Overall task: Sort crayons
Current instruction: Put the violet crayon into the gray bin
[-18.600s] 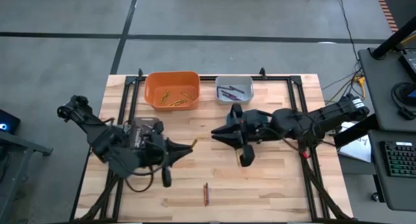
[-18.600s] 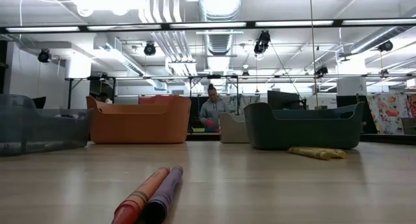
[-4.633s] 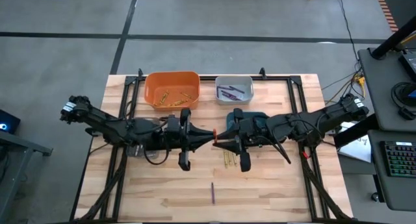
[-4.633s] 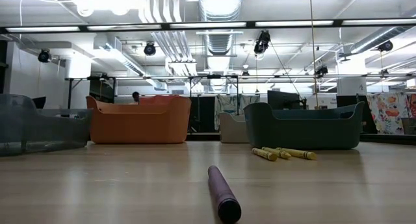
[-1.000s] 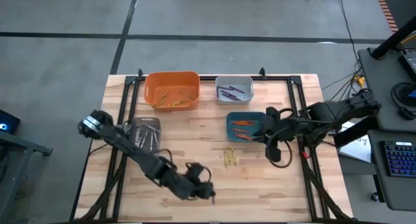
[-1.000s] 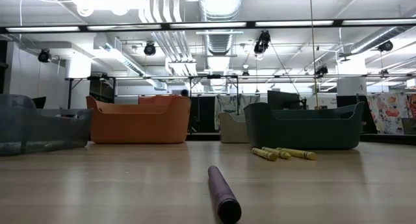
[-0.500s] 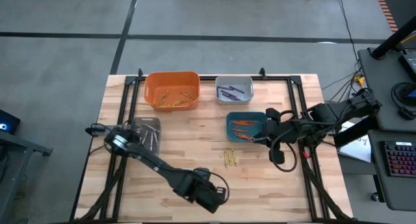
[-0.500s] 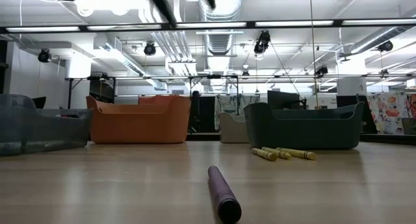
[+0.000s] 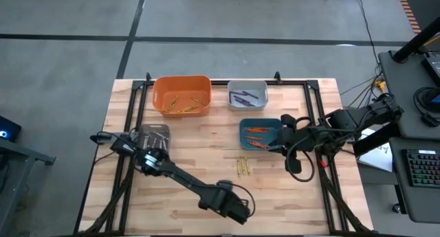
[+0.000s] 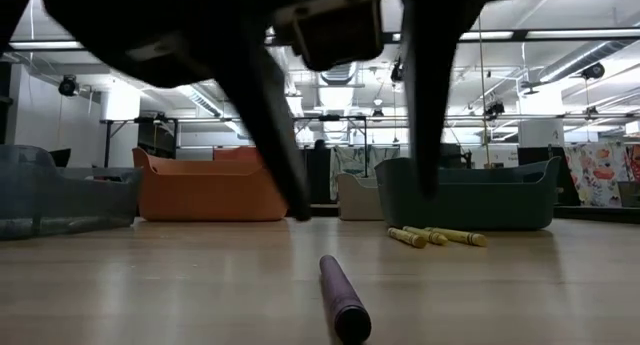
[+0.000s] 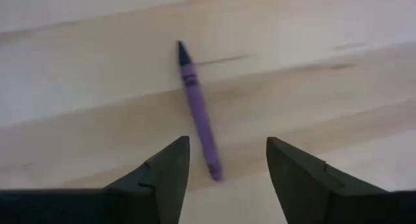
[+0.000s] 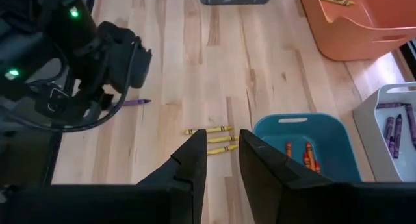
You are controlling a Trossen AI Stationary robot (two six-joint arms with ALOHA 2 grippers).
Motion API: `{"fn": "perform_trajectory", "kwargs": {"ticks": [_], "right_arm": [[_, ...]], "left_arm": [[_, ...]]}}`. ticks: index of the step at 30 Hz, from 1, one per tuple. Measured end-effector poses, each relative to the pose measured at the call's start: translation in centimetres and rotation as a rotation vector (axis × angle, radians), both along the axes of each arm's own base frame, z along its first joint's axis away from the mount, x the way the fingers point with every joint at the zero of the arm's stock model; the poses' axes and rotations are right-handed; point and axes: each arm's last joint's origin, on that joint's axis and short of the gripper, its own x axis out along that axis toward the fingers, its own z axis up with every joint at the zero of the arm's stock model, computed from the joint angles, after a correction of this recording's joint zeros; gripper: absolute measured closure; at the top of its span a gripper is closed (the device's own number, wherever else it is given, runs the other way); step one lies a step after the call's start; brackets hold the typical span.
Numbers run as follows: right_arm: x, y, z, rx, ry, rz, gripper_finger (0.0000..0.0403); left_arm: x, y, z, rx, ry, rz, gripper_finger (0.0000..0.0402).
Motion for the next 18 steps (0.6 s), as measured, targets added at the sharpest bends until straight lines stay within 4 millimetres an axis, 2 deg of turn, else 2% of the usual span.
{"fn": "perform_trajectory", "kwargs": {"ticks": [7,12,18], "right_arm": [[0.0,0.0,-0.1,0.001,0.004,0.002,0.0334],[0.0,0.0,-0.2,-0.002,0.007,0.004,0.0332],[0.1,0.0,-0.3,-0.004,0.012,0.004,0.0326]], "left_arm": [[-0.7,0.4,-1.4,0.06,0.072,-0.001,0.0222],[-0.6,0.4,-1.8,0.075,0.063,-0.003,0.0232],[-0.4,0.3,-3.4,0.098,0.082,-0.002,0.0244]]}}
